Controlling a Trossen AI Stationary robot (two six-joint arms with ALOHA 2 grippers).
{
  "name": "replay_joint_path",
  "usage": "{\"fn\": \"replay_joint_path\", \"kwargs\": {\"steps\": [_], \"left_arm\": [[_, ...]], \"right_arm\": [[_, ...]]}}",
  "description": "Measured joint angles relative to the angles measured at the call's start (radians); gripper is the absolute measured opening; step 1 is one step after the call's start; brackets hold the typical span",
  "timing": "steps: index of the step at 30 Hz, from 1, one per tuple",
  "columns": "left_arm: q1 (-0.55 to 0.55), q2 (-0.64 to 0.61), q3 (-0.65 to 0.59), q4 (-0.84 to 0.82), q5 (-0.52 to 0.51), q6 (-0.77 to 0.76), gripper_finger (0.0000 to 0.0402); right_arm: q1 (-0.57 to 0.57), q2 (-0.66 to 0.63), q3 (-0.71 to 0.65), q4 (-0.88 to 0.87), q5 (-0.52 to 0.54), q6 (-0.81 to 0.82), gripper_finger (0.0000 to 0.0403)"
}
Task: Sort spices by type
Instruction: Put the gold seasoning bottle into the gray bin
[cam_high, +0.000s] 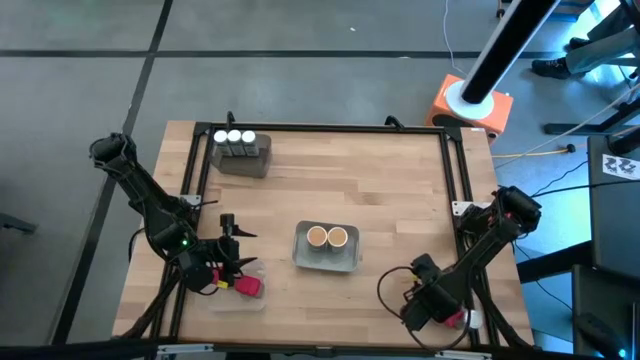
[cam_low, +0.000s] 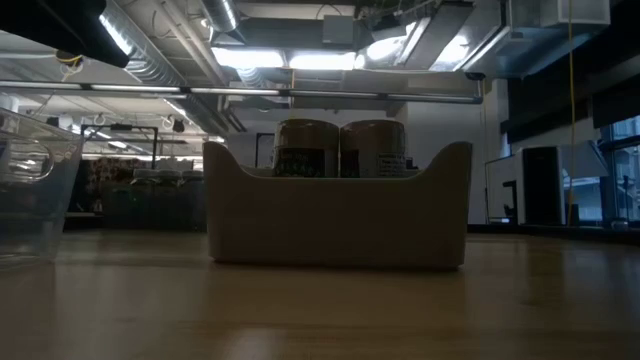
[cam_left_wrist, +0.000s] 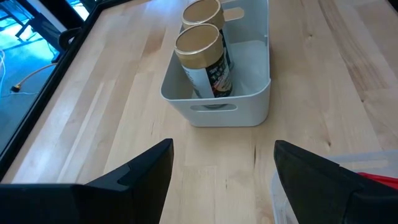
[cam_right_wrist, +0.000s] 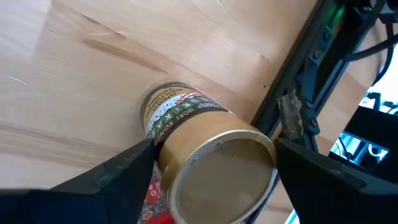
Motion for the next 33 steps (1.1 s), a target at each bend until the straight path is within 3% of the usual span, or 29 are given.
{"fn": "replay_joint_path", "kwargs": {"steps": [15,33], "left_arm": [[0.001,0.000,0.000,0.000,0.000,0.005,0.0262],[0.001,0.000,0.000,0.000,0.000,0.003,0.0262]], "right_arm": [[-0.094,0.006,-0.003,0.133,0.122,-0.105,0.0321],[-0.108,0.003,-0.002,0.126,0.058,-0.151,0.0321]]}}
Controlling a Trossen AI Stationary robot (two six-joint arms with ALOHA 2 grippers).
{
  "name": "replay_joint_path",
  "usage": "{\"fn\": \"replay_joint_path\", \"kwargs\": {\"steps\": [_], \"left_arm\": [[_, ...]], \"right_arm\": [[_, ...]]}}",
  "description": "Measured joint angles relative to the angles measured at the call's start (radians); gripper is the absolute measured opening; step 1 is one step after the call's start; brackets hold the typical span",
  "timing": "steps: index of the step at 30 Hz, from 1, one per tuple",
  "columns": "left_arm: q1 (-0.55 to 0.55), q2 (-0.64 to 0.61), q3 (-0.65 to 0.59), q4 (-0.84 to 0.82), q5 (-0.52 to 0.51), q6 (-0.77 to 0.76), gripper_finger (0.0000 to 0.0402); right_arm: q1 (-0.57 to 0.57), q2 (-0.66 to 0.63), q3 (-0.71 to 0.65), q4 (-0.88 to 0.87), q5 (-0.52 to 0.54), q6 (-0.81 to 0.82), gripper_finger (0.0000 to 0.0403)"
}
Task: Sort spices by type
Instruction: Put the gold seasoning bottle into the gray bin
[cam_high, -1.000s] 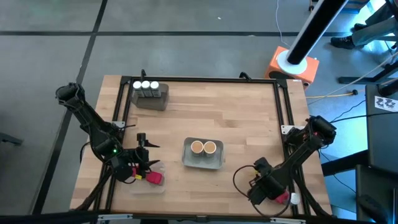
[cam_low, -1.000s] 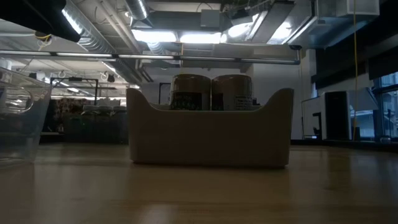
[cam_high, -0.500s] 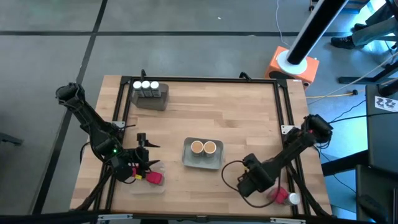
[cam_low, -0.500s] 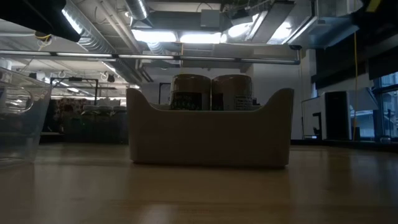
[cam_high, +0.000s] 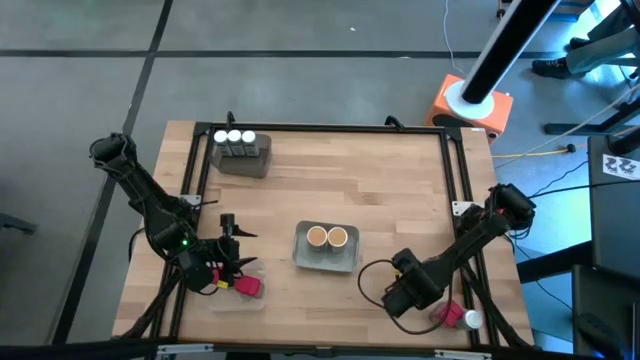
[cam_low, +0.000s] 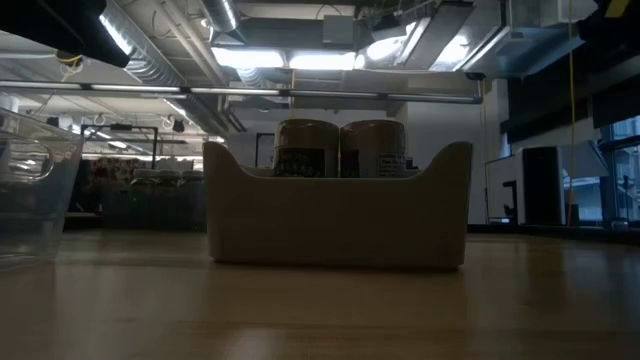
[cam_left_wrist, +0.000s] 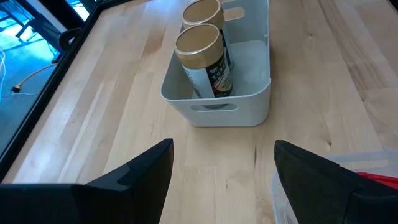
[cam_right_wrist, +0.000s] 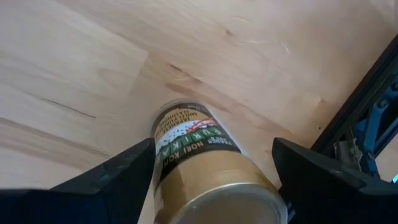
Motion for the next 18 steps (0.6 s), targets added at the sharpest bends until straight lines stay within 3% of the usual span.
{"fn": "replay_joint_path", "kwargs": {"steps": [11,18], "left_arm": [[0.000,0.000,0.000,0.000,0.000,0.000,0.0262],[0.000,0.000,0.000,0.000,0.000,0.000,0.0262]], "right_arm": [[0.024,-0.001,0.000,-0.002,-0.083,0.071,0.0321],[0.026,-0.001,0.001,-0.002,-0.051,0.074,0.0321]]}}
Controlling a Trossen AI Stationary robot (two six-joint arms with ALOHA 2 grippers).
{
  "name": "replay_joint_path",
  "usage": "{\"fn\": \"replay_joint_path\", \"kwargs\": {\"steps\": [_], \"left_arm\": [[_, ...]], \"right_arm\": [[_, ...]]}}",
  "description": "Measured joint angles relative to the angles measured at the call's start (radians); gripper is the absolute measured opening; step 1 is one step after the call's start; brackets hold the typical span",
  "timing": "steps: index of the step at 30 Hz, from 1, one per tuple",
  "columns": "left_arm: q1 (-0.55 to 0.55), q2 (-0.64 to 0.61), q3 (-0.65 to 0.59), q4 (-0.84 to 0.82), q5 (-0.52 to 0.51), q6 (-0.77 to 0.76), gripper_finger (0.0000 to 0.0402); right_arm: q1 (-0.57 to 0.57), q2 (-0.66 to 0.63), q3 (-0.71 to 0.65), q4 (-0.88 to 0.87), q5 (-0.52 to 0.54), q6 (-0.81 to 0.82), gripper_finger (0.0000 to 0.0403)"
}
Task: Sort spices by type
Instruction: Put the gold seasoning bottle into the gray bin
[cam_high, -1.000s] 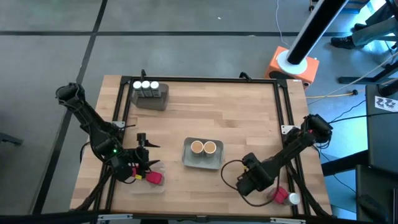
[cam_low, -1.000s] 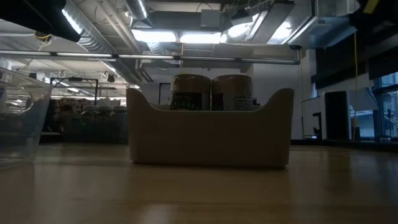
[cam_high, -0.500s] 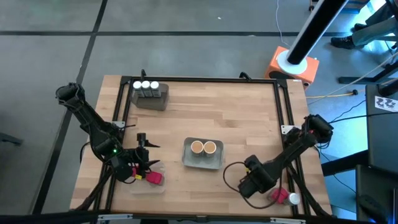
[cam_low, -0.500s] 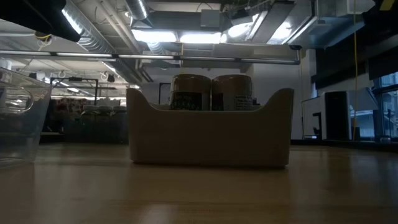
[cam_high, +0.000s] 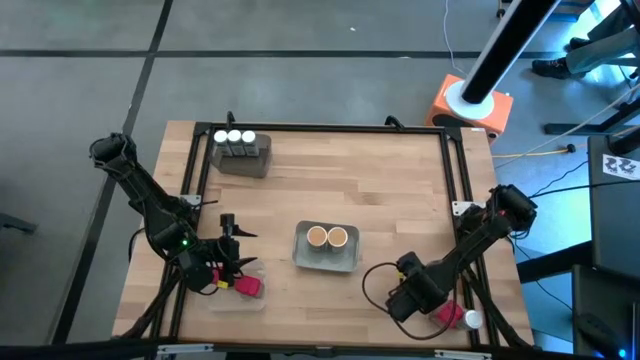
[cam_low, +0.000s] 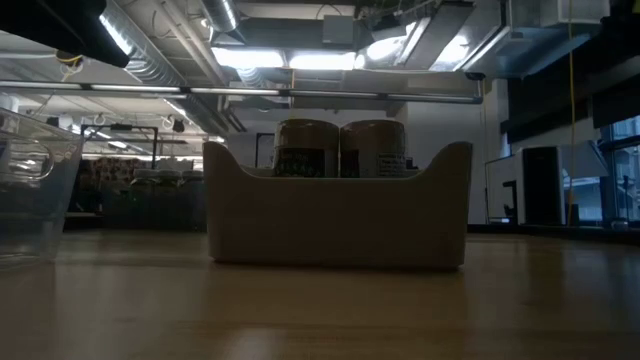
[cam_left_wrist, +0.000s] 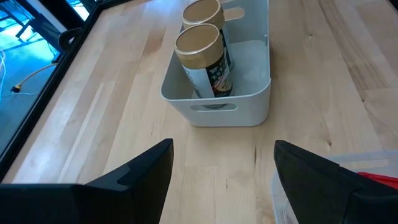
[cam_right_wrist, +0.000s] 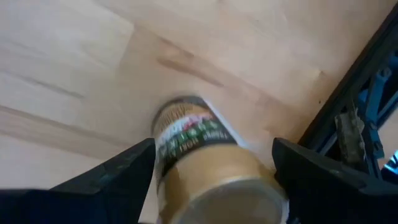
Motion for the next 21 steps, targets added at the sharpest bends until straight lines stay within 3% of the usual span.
{"fn": "replay_joint_path", "kwargs": {"steps": [7,13,18,21], "left_arm": [[0.000,0.000,0.000,0.000,0.000,0.000,0.0262],[0.000,0.000,0.000,0.000,0.000,0.000,0.0262],[0.000,0.000,0.000,0.000,0.000,0.000,0.0262],[0.000,0.000,0.000,0.000,0.000,0.000,0.0262]], "right_arm": [[-0.011,0.000,0.028,-0.011,0.010,-0.062,0.0321],[-0.016,-0.001,0.131,-0.162,0.082,-0.102,0.0321],[-0.016,-0.002,0.155,-0.186,0.096,-0.136,0.0321],[-0.028,0.000,0.155,-0.170,0.174,-0.159,0.0321]]}}
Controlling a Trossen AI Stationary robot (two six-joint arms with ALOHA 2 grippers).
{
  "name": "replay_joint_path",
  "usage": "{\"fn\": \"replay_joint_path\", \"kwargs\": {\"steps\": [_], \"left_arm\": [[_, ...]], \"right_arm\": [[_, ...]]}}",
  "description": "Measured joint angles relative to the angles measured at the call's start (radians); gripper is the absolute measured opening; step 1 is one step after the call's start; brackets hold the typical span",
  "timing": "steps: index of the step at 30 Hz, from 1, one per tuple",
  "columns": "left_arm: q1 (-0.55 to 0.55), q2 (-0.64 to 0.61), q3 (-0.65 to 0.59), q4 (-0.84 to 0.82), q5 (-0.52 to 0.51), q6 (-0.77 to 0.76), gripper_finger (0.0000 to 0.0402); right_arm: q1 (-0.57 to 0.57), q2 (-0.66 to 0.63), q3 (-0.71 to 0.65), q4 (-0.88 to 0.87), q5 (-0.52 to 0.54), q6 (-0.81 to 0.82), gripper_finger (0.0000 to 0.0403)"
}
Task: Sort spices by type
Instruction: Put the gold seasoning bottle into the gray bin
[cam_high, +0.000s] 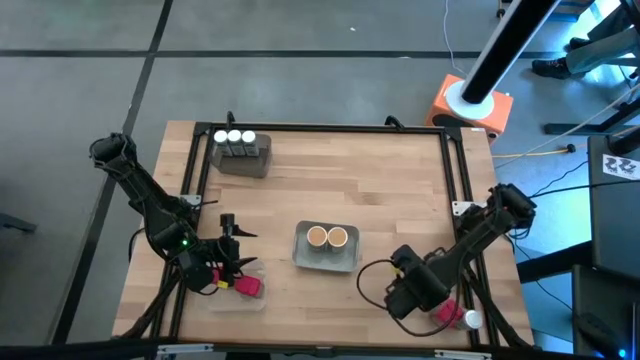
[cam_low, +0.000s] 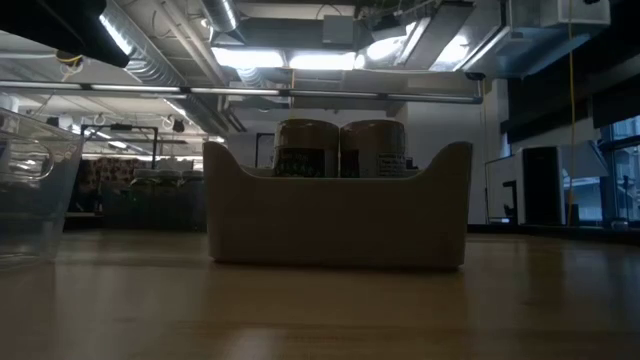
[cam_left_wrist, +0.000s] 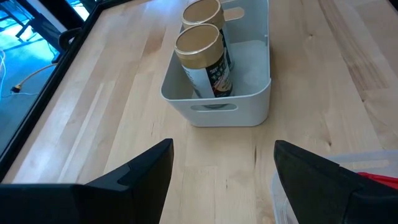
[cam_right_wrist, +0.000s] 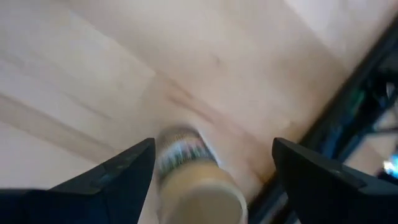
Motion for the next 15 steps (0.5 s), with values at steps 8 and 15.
{"fn": "replay_joint_path", "kwargs": {"steps": [8,15], "left_arm": [[0.000,0.000,0.000,0.000,0.000,0.000,0.0262],[0.000,0.000,0.000,0.000,0.000,0.000,0.0262]], "right_arm": [[0.012,0.005,0.000,0.104,-0.081,0.005,0.0326],[0.037,0.005,0.000,0.084,-0.139,0.063,0.0393]]}}
